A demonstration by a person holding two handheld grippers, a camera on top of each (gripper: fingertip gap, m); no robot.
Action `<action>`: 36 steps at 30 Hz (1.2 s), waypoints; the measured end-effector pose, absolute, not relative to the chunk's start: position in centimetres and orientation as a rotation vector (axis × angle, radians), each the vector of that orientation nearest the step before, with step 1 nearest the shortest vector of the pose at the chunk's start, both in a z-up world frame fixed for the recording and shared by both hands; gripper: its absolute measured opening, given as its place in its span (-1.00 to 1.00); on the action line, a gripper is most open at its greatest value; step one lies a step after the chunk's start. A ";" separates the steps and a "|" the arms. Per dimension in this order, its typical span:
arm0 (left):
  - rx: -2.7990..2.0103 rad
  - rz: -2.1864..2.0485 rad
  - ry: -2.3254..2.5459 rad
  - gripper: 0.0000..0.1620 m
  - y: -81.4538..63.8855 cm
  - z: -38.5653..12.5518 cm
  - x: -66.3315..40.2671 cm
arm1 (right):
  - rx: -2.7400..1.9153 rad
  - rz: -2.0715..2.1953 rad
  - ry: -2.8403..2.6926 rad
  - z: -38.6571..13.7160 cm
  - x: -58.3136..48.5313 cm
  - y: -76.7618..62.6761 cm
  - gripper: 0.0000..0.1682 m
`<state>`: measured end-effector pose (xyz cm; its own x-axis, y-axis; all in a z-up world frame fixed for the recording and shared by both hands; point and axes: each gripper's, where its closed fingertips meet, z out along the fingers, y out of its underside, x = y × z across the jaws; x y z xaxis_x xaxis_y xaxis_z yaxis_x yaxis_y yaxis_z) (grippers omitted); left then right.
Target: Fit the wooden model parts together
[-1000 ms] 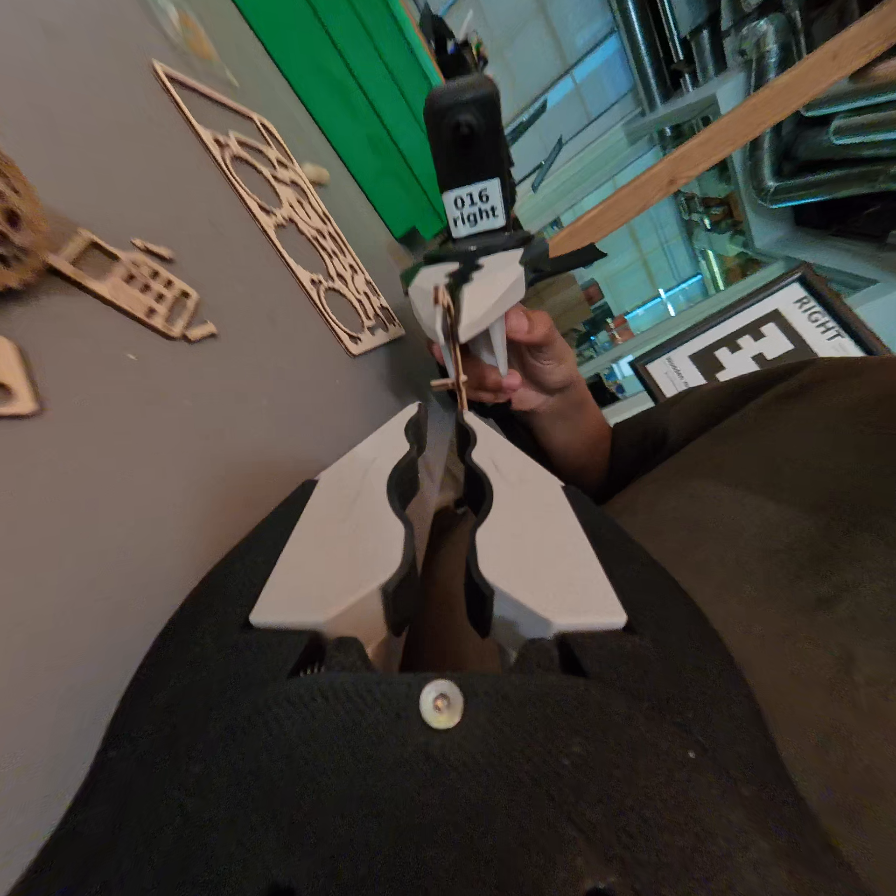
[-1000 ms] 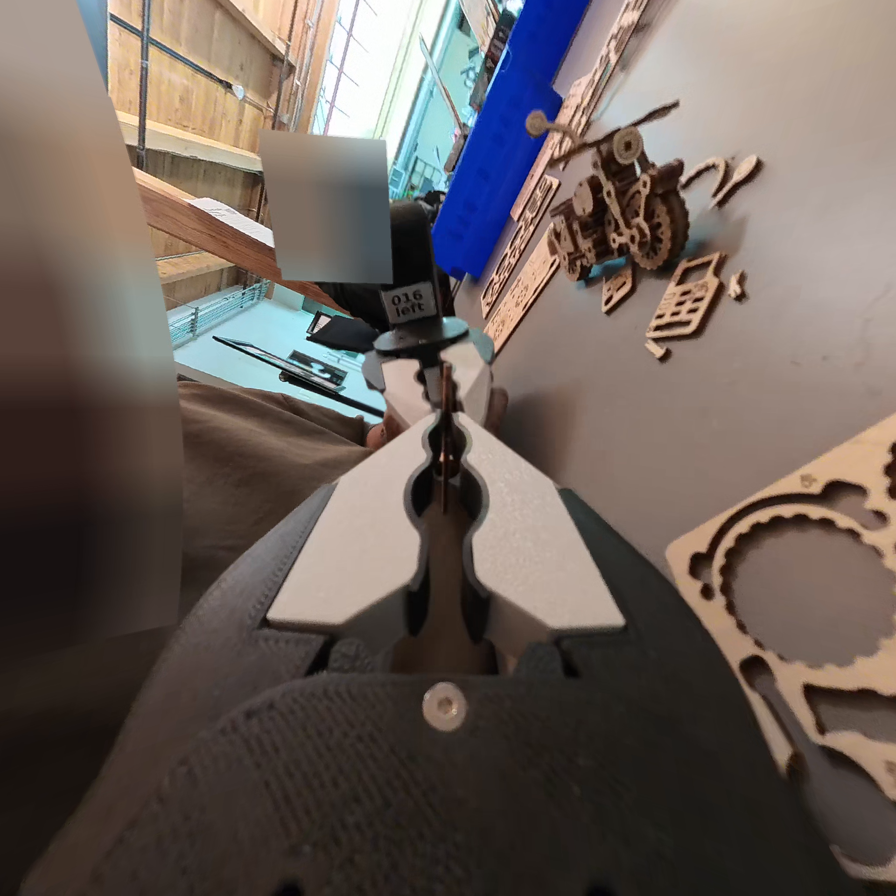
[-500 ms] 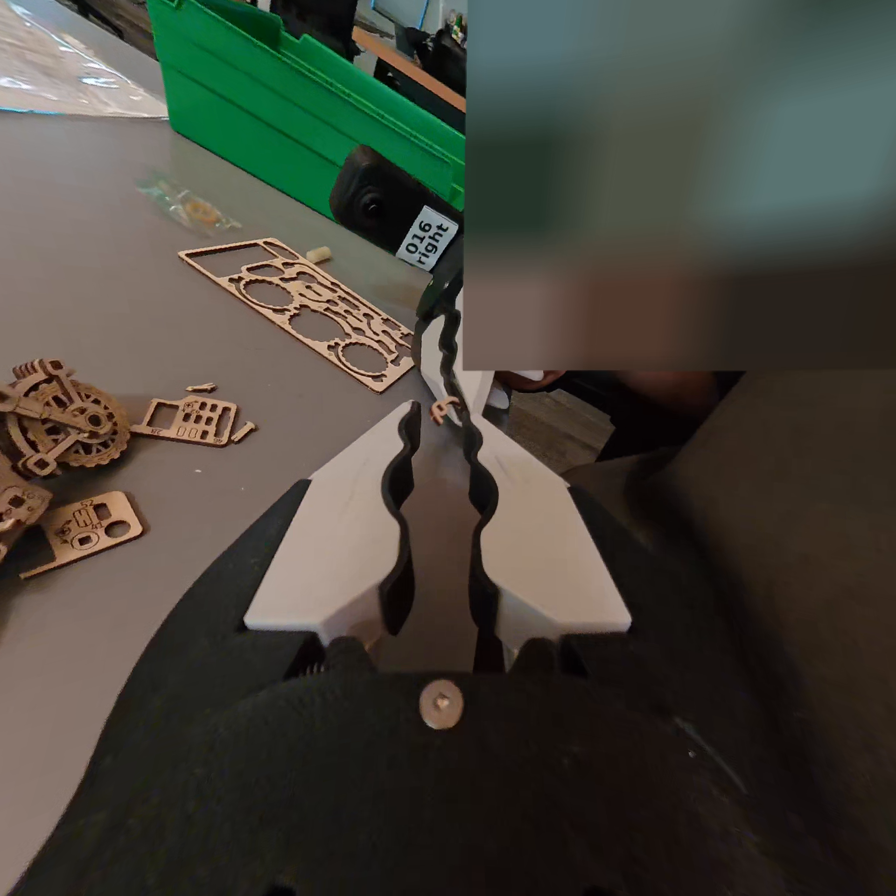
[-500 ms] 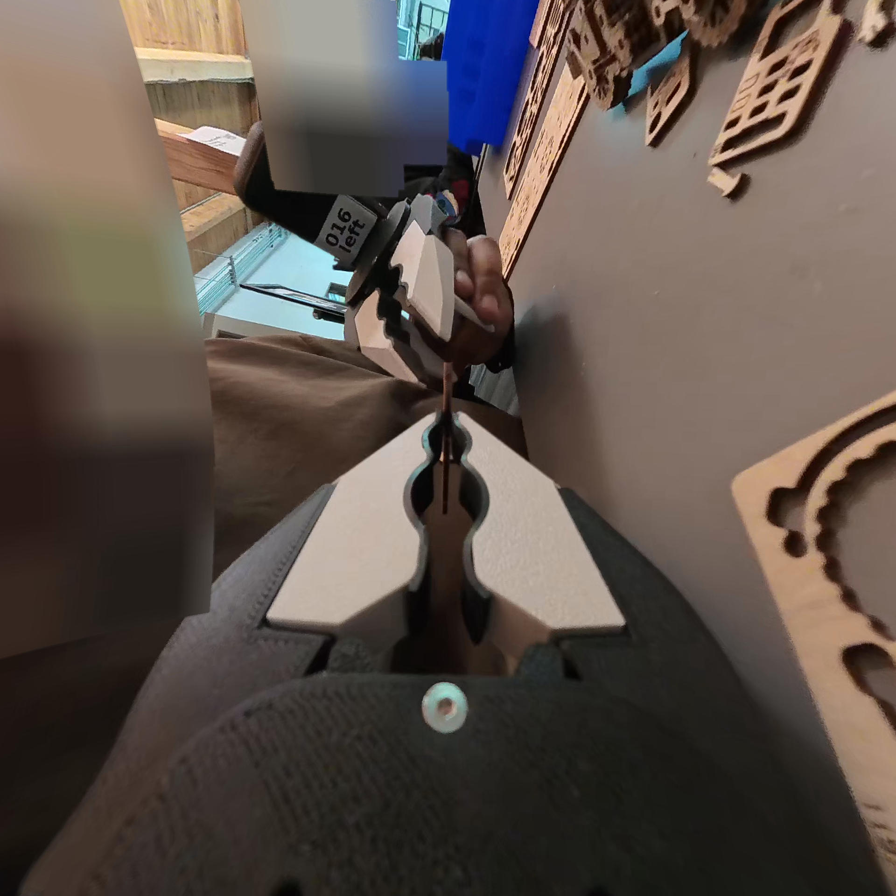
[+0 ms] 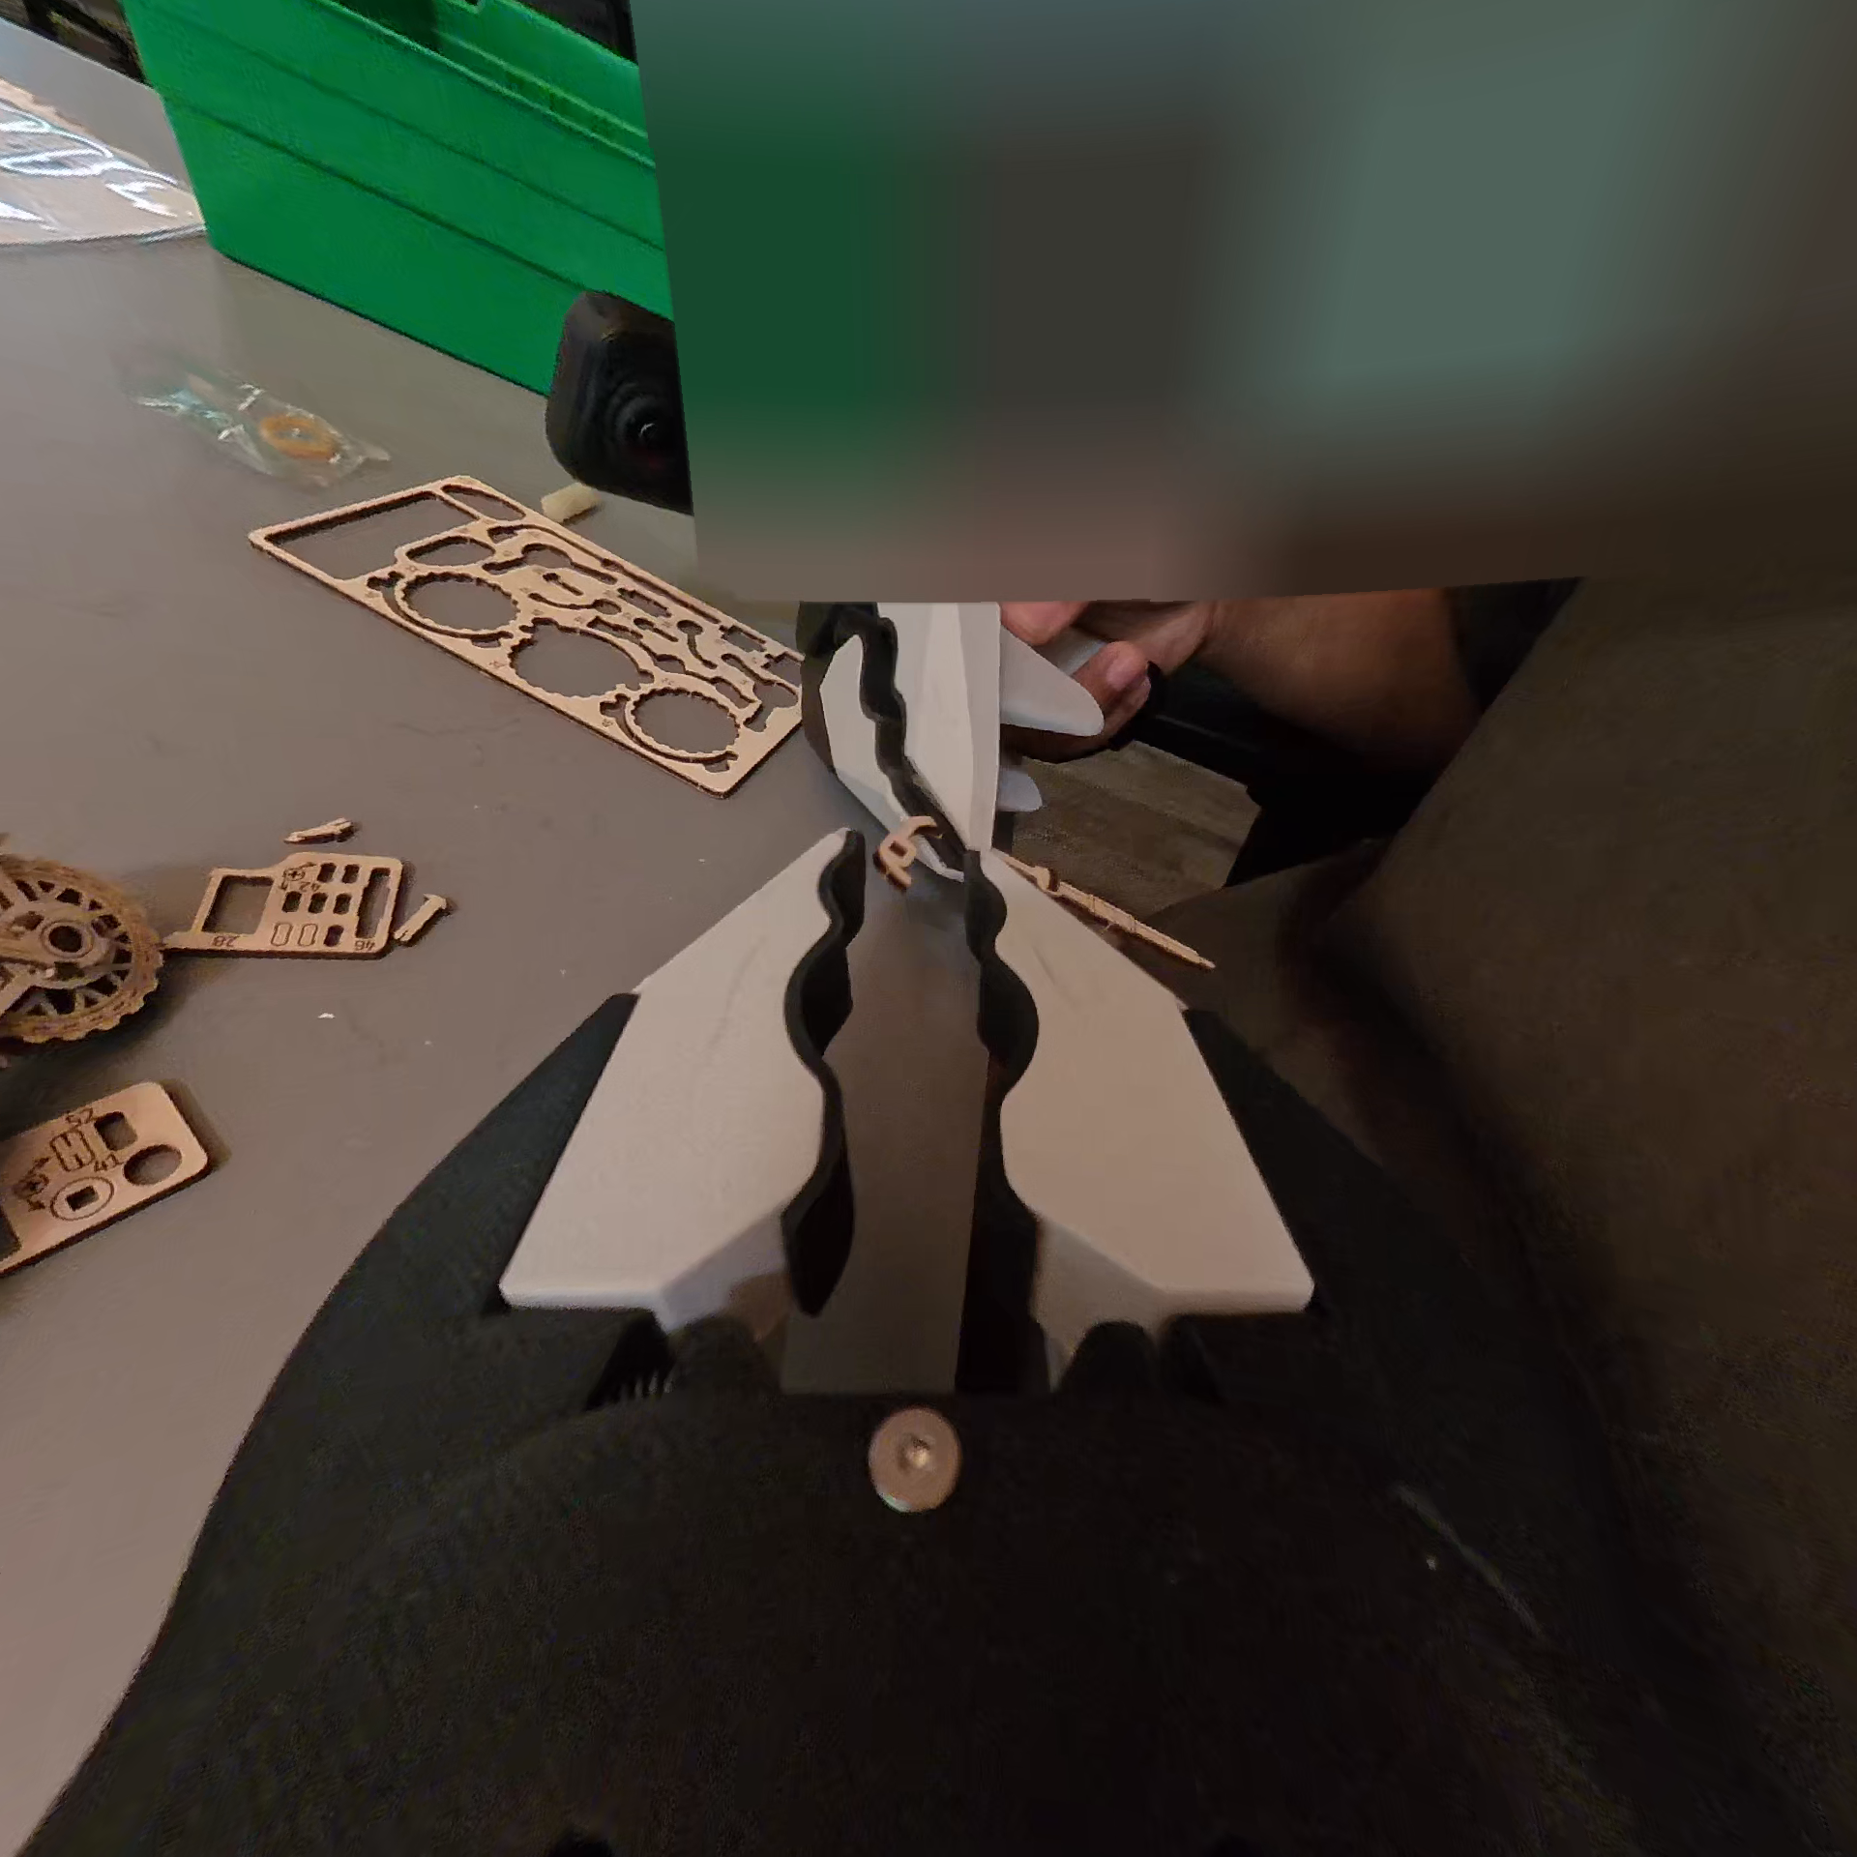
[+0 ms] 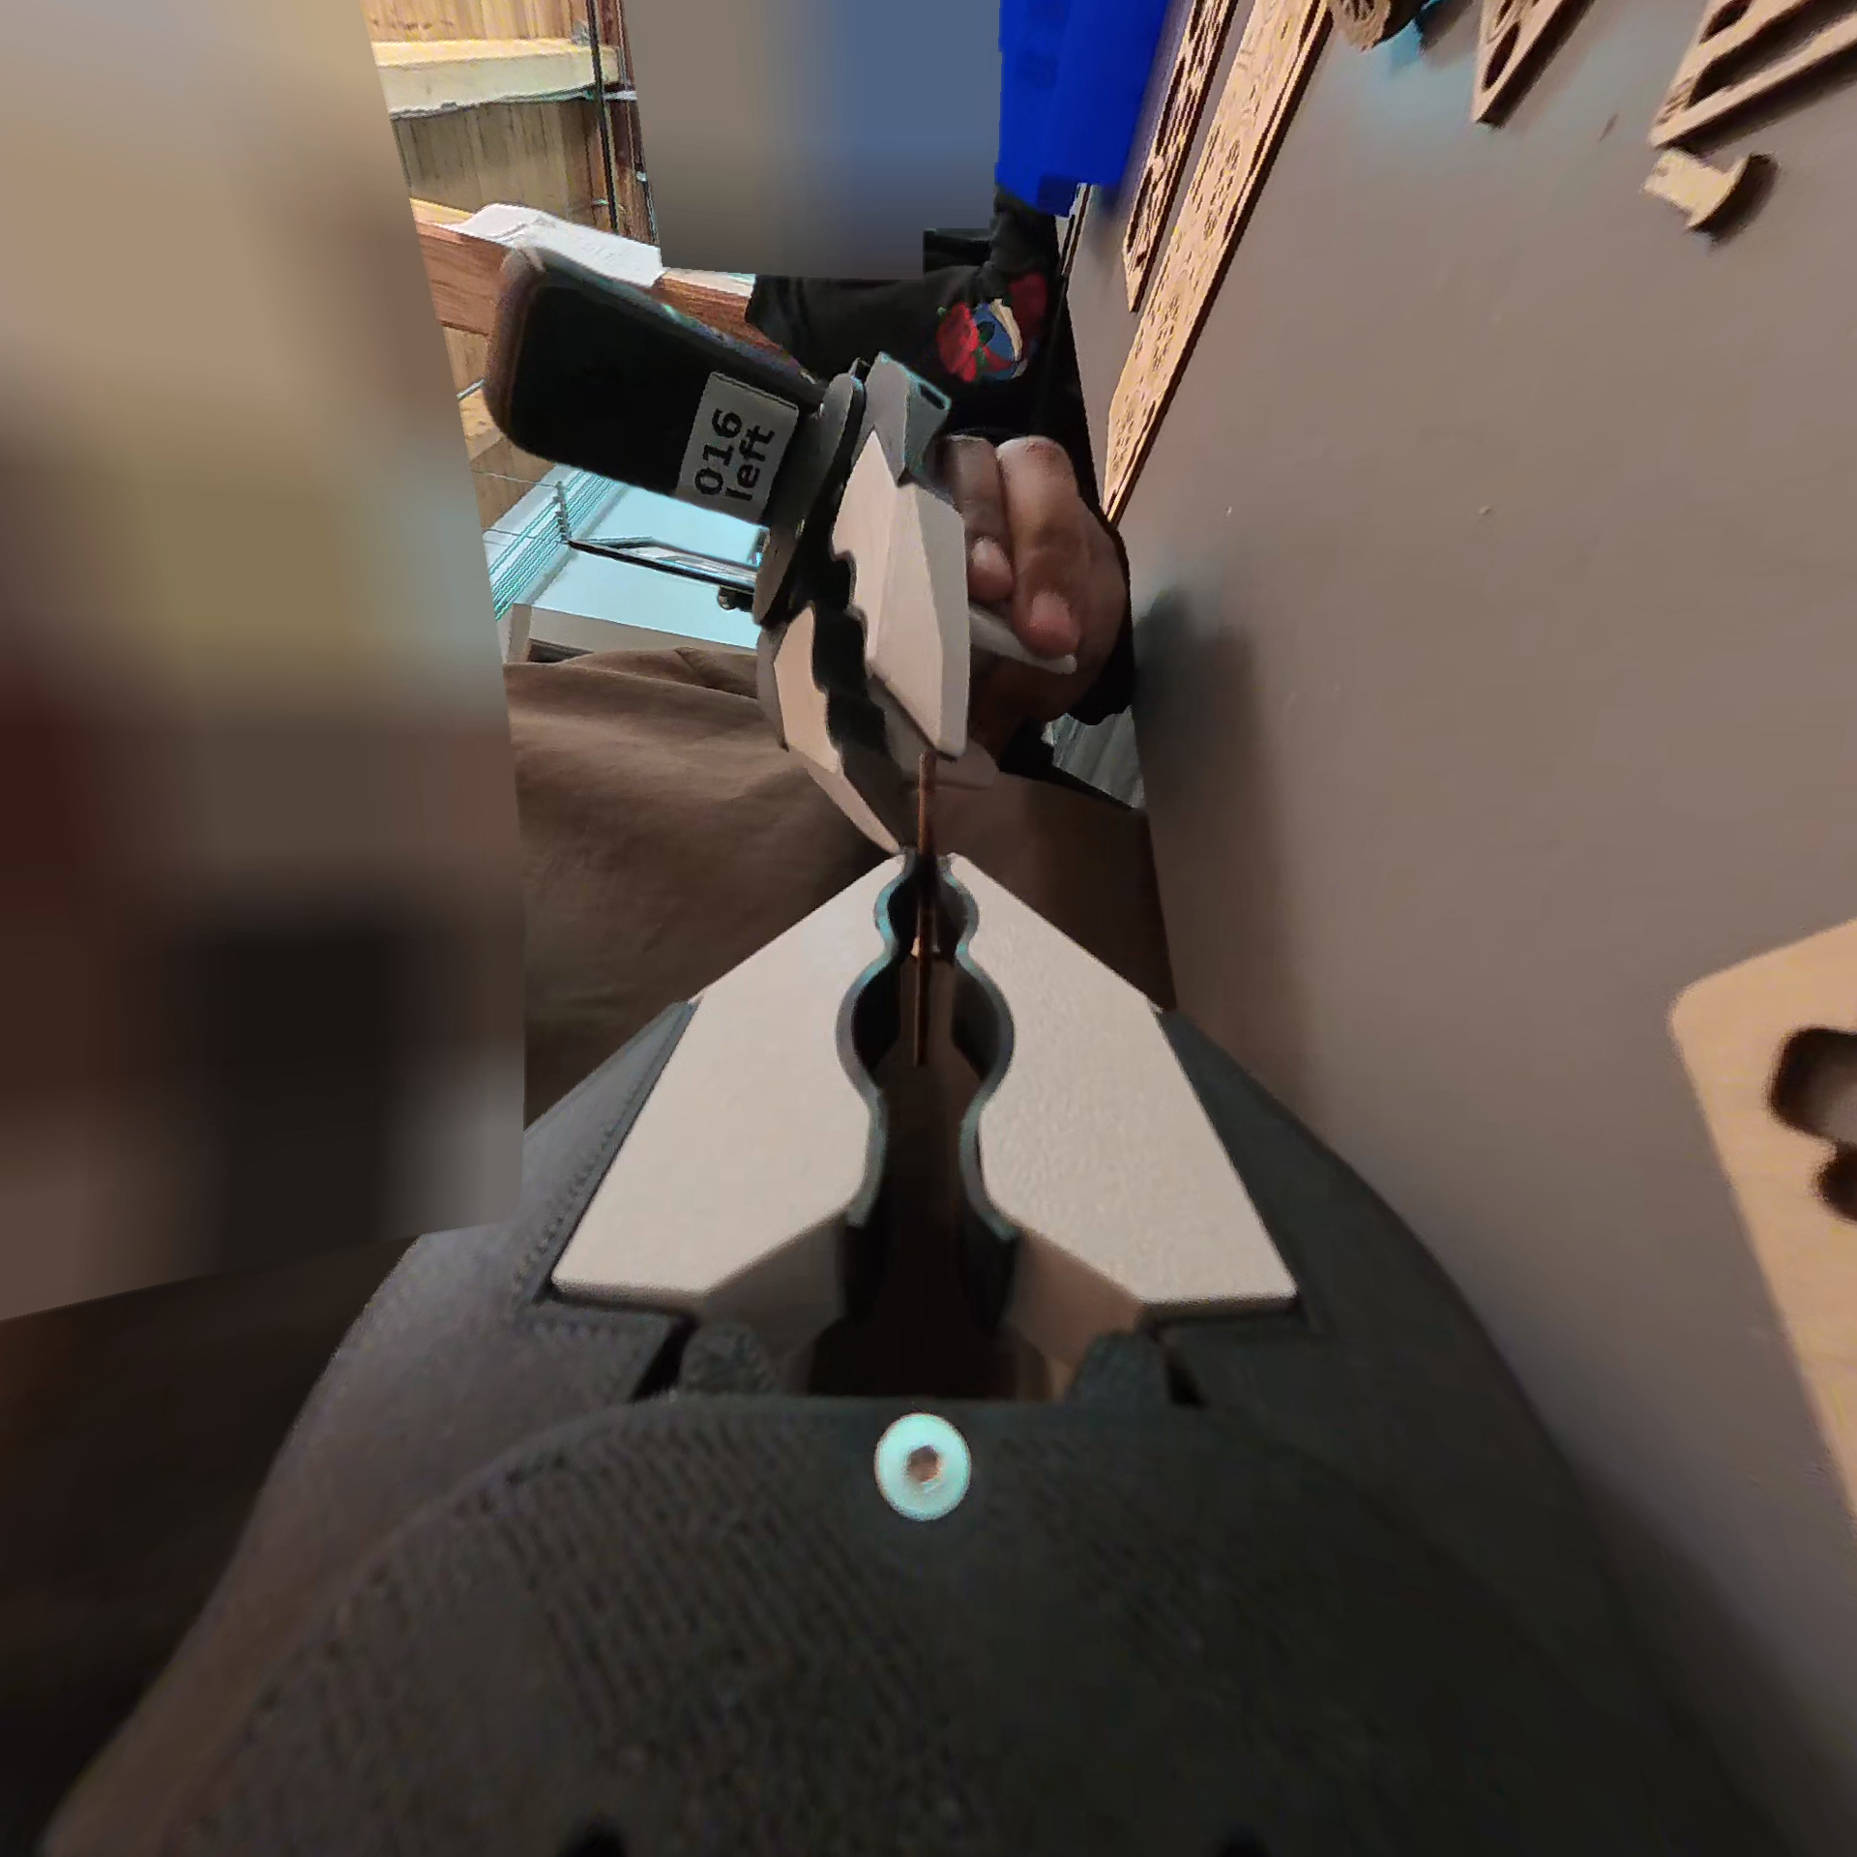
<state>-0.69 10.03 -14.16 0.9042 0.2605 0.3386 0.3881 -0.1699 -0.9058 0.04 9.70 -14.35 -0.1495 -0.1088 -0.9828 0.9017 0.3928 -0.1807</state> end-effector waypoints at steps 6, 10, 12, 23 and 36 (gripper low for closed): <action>-1.772 -0.102 -0.491 -0.90 10.0 -14.2 -0.7 | 0.751 -1.033 1.426 -14.3 0.4 9.7 -0.99; -1.786 -0.086 -0.479 -0.92 10.1 -14.3 -0.6 | 0.743 -1.025 1.418 -14.2 0.6 9.6 -0.99; -1.785 -0.080 -0.474 -0.92 10.1 -14.3 -0.5 | 0.743 -1.026 1.414 -14.1 0.6 9.7 -0.99; -1.721 -0.074 -0.543 -0.93 9.5 -13.8 -1.8 | 0.775 -1.106 1.401 -13.5 -0.8 9.8 -0.96; -1.578 -0.046 -0.770 -0.94 6.4 -13.4 -5.6 | 0.851 -1.546 2.195 -15.1 -7.7 11.2 -0.93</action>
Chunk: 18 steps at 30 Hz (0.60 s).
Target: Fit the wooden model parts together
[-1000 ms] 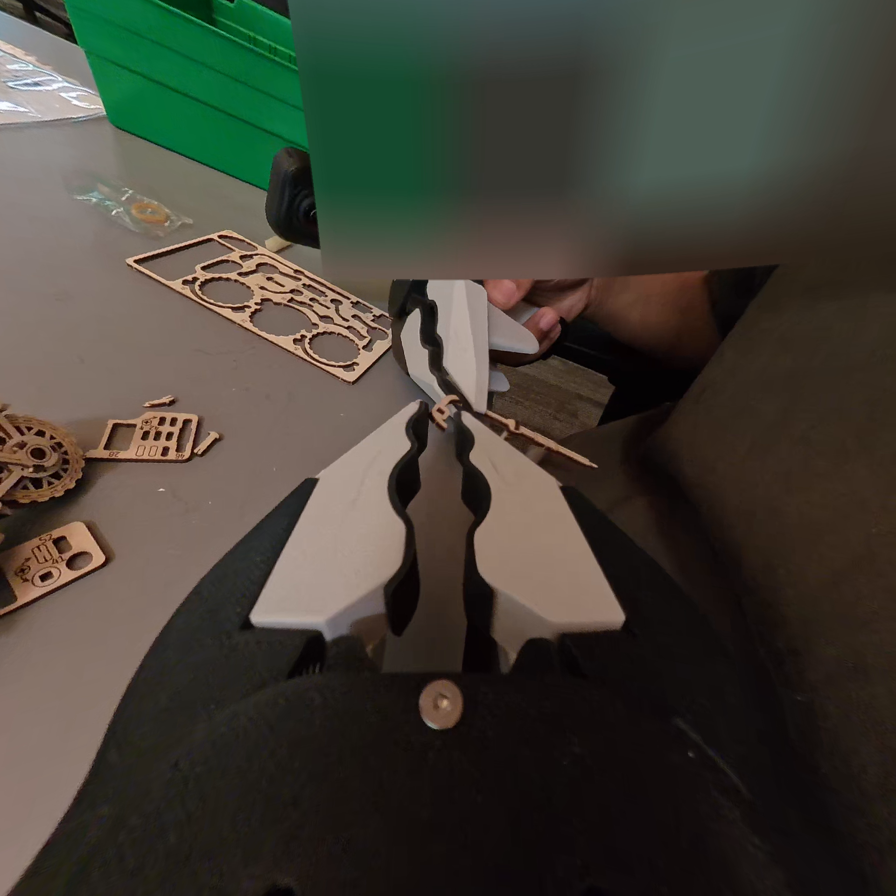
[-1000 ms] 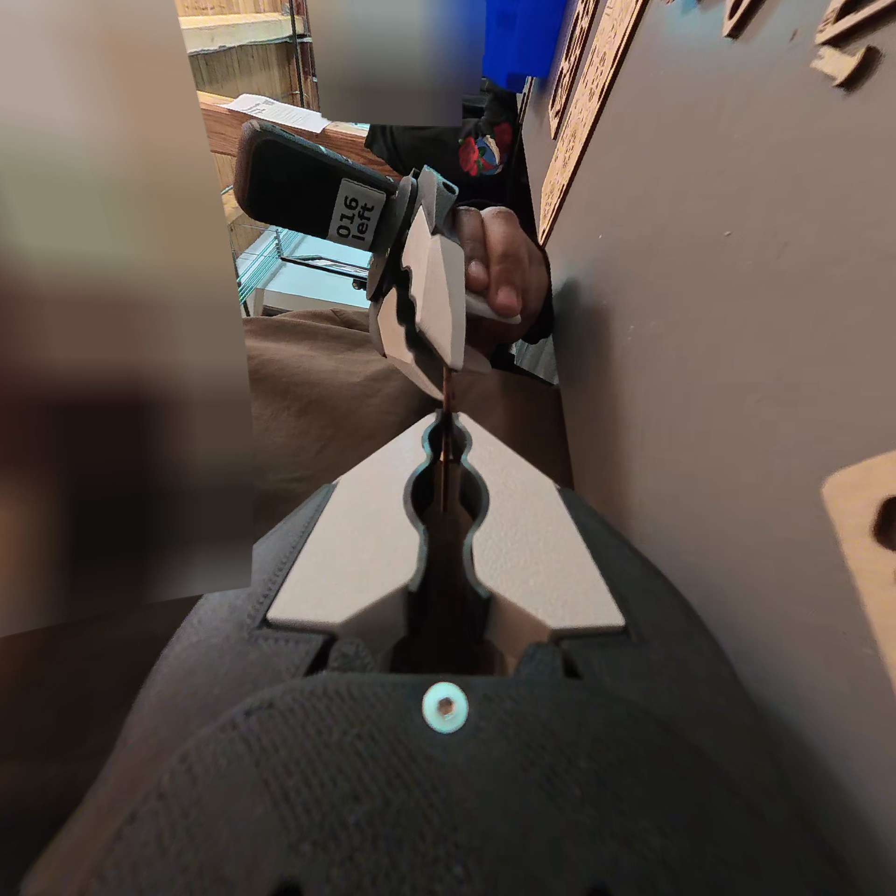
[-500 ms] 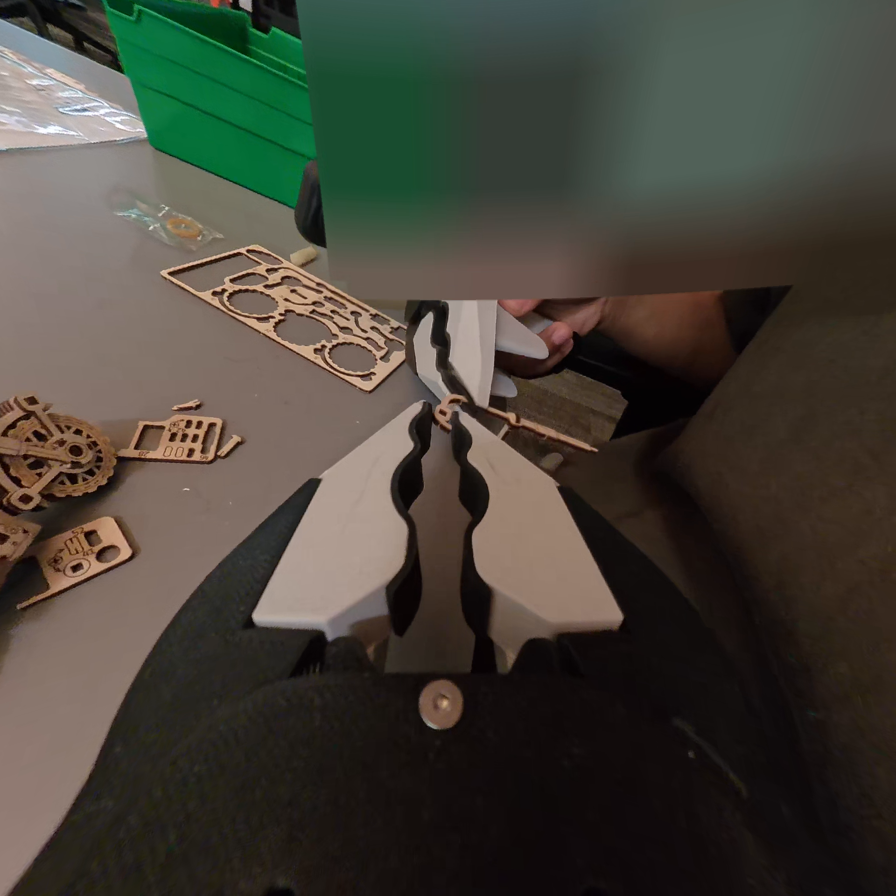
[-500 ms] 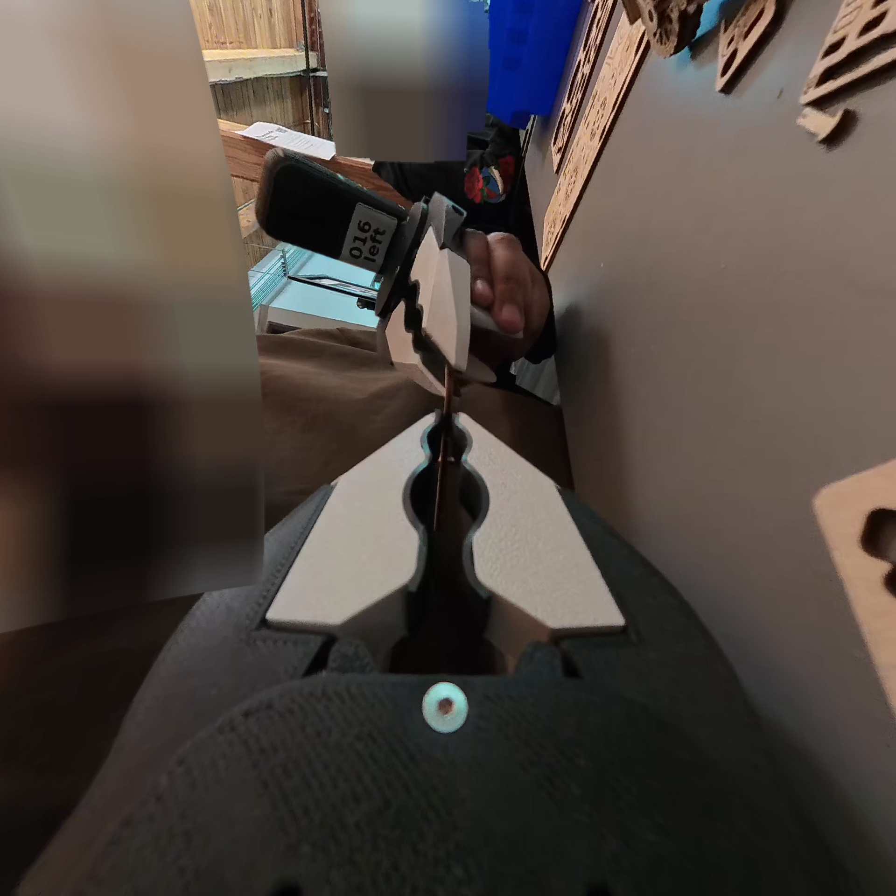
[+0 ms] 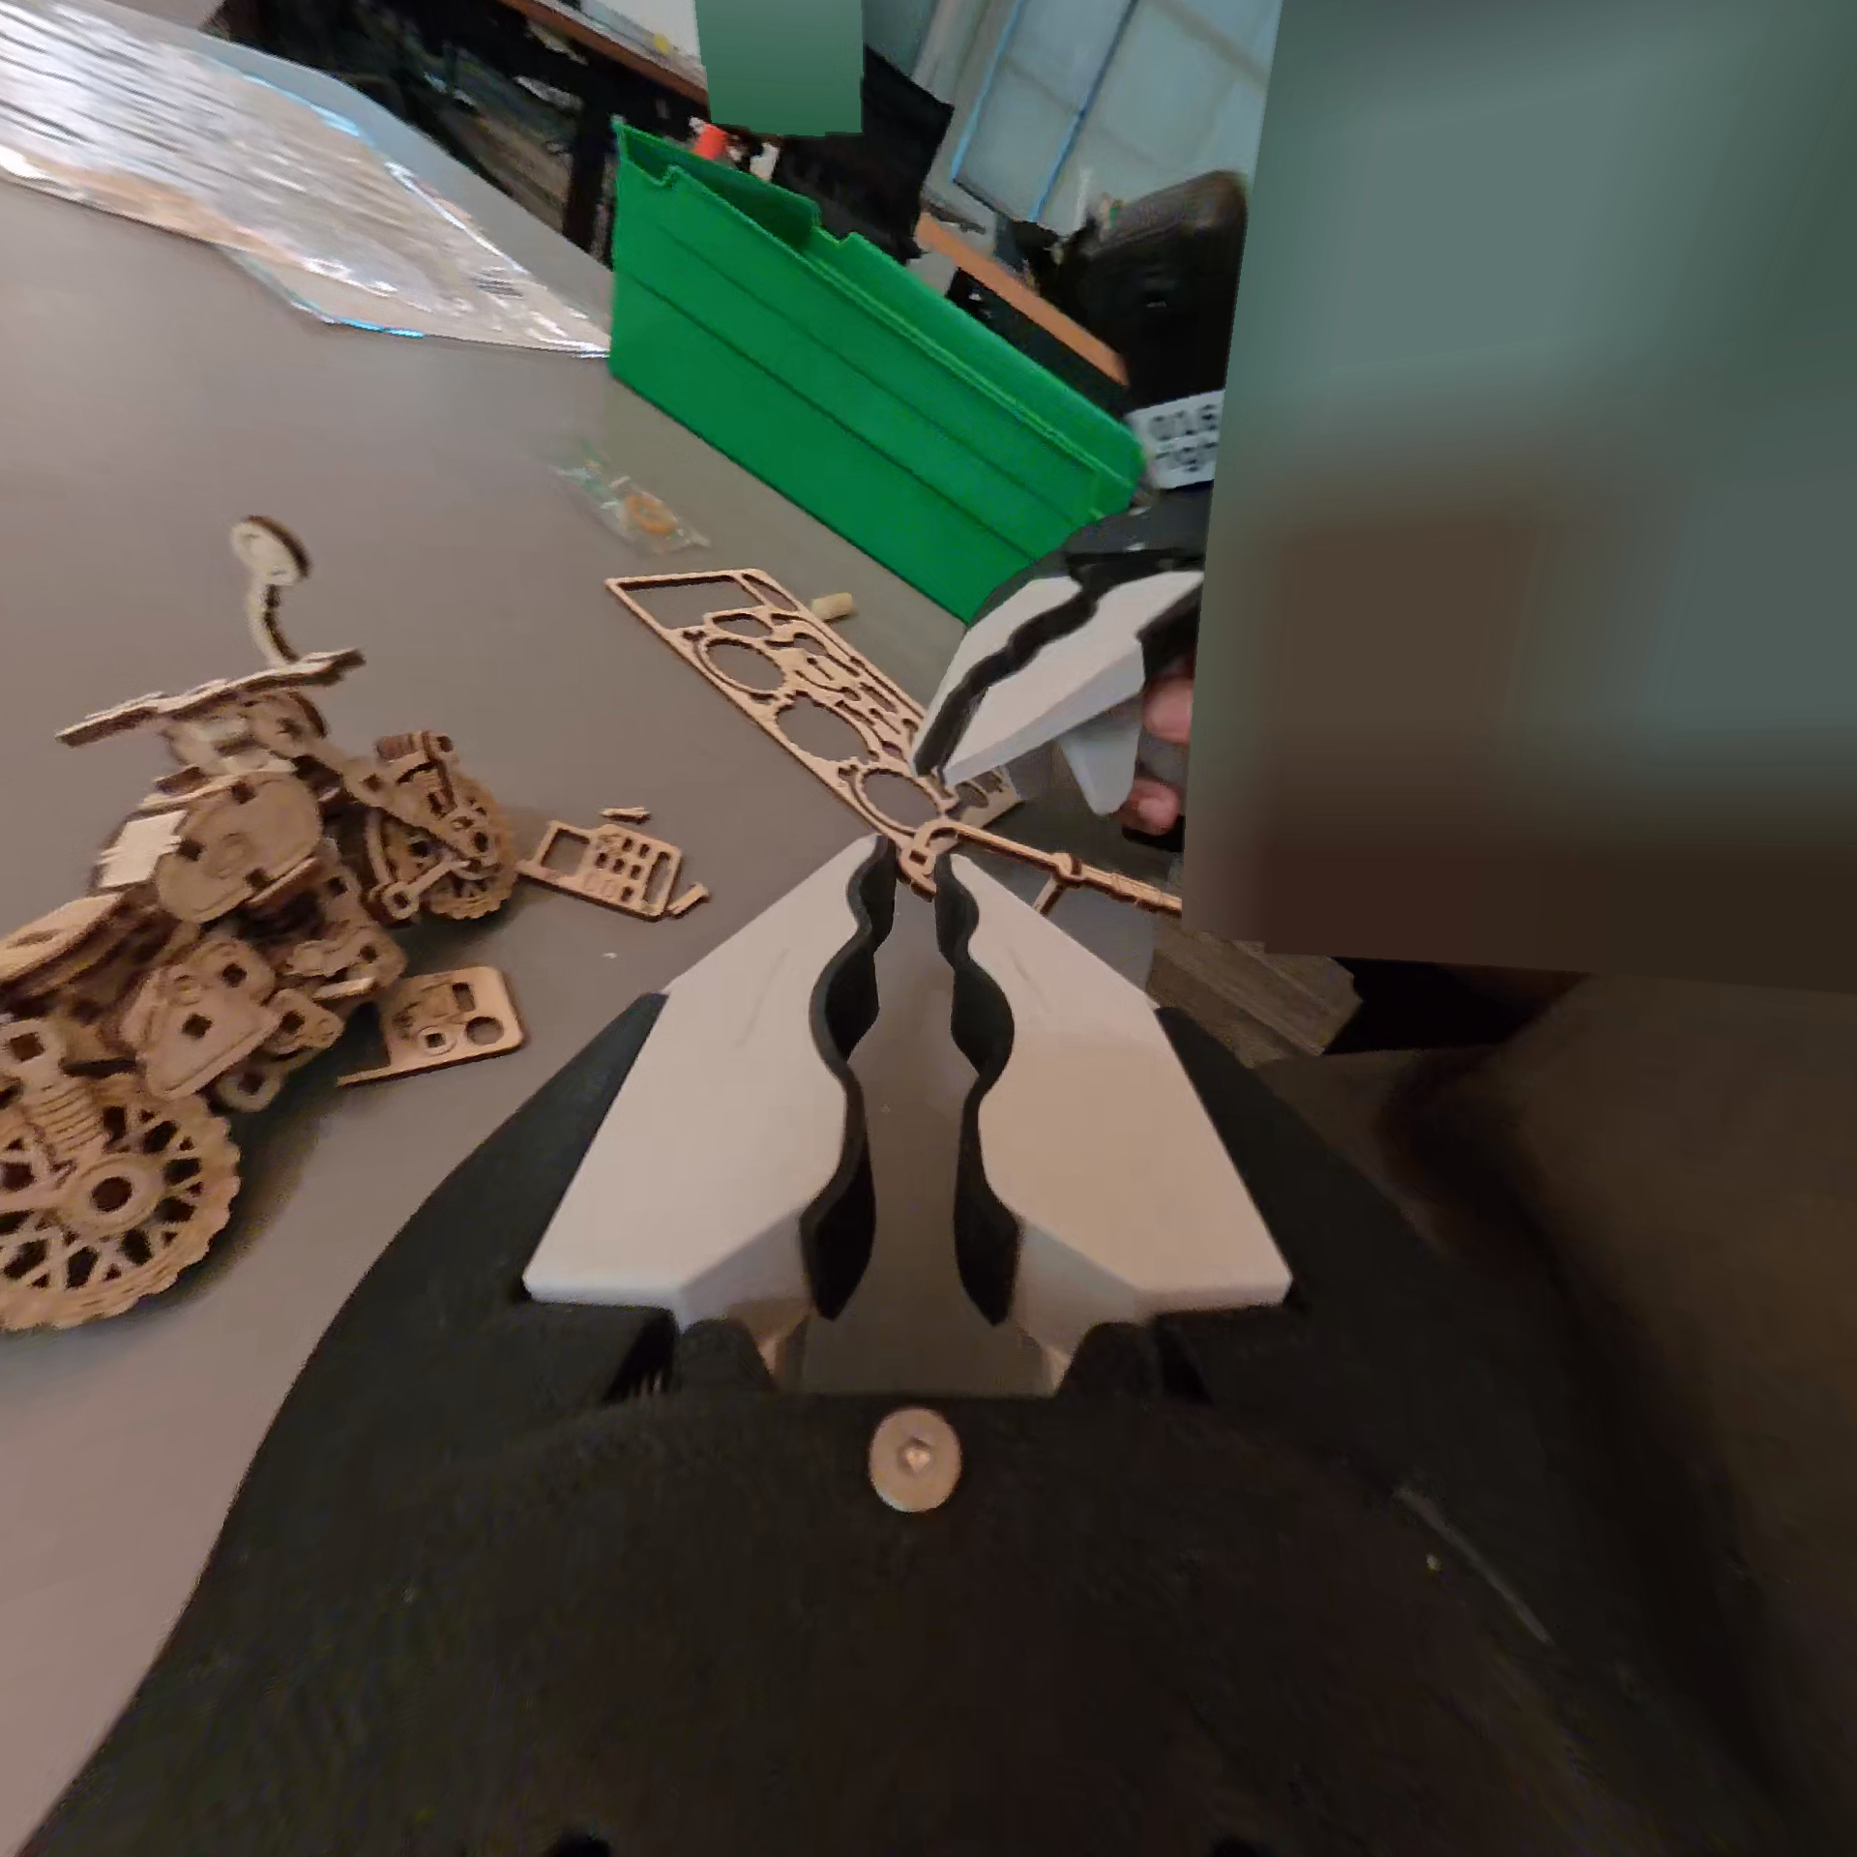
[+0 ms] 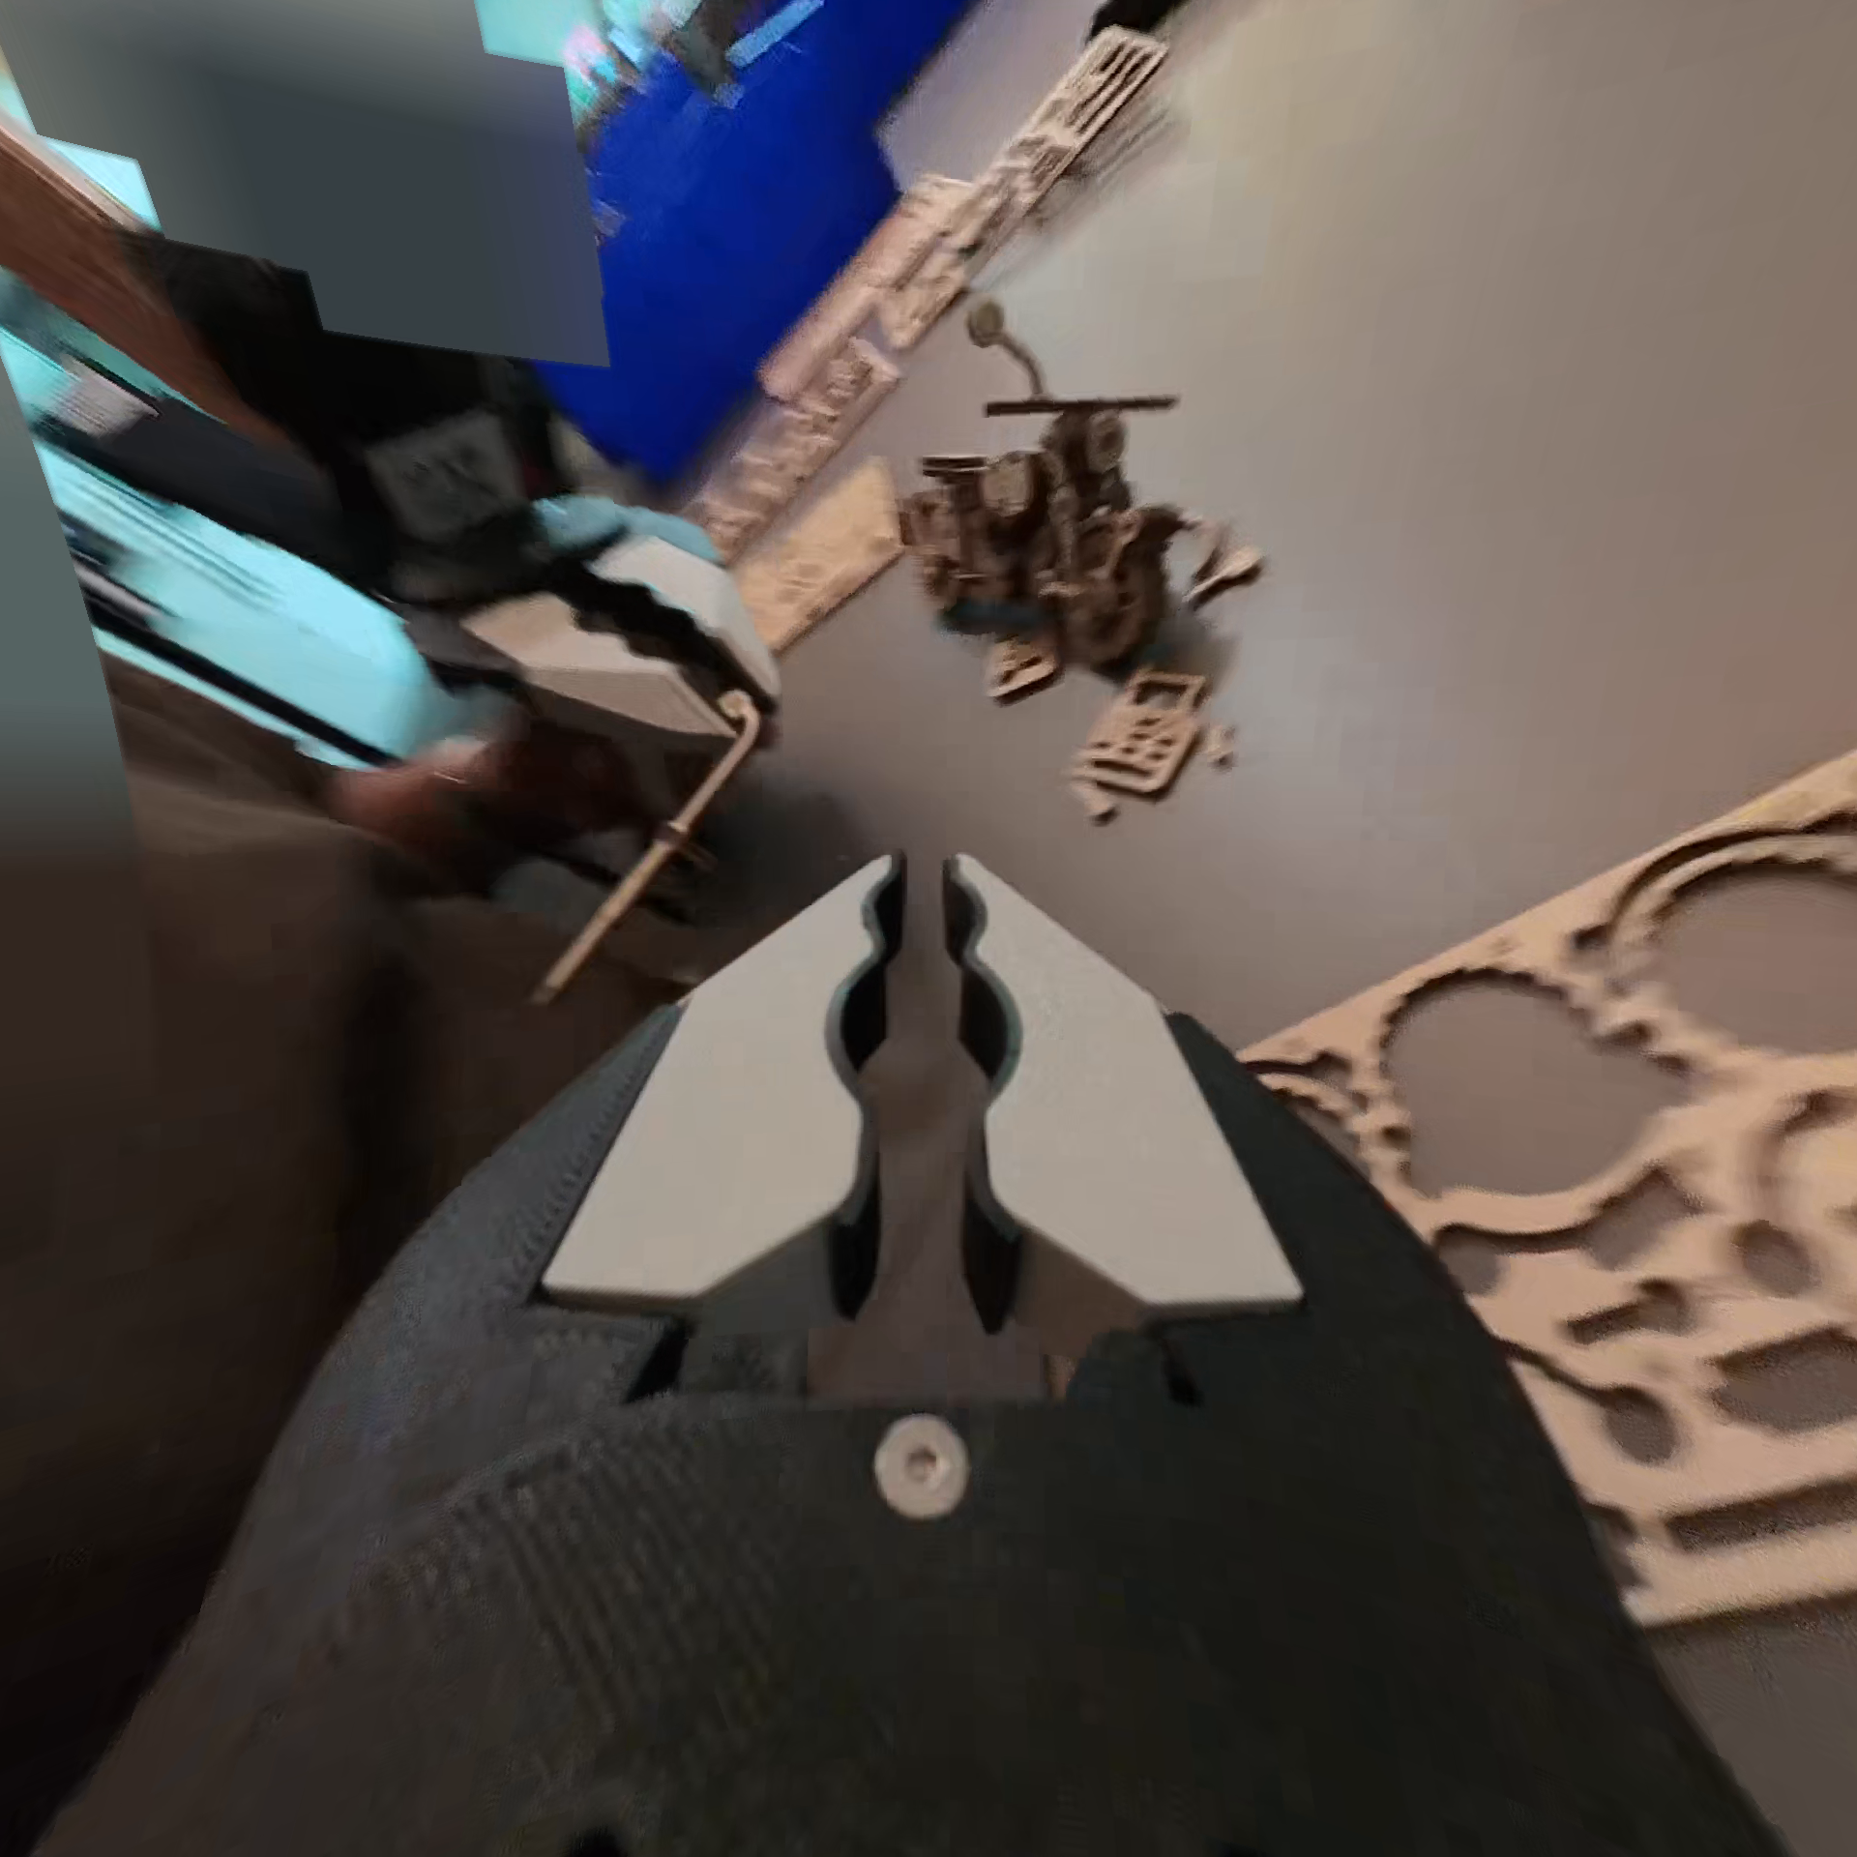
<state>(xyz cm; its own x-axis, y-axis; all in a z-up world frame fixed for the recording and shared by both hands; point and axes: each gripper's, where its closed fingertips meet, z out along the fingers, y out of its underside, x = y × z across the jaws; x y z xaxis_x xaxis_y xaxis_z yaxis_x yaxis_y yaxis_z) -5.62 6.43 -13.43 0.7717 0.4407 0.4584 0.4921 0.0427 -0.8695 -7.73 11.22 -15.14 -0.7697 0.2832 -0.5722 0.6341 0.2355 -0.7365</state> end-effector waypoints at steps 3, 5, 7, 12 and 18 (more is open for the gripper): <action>-1.566 -0.052 -0.794 -0.94 6.0 -13.6 -6.0 | 0.751 -1.534 2.593 -16.5 -9.1 10.7 -0.87; -1.555 -0.068 -0.802 -0.94 5.9 -13.5 -6.1 | 0.693 -1.440 2.756 -17.9 -9.5 9.9 -0.87; -1.548 -0.079 -0.803 -0.94 5.8 -13.5 -6.1 | 0.655 -1.335 2.840 -19.3 -9.7 9.3 -0.90; -1.551 -0.096 -0.794 -0.94 5.9 -13.5 -5.9 | 0.605 -1.300 2.908 -19.5 -10.6 8.1 -0.93; -1.563 -0.110 -0.781 -0.94 6.2 -13.6 -5.5 | 0.527 -1.218 2.917 -20.4 -10.5 7.7 -0.87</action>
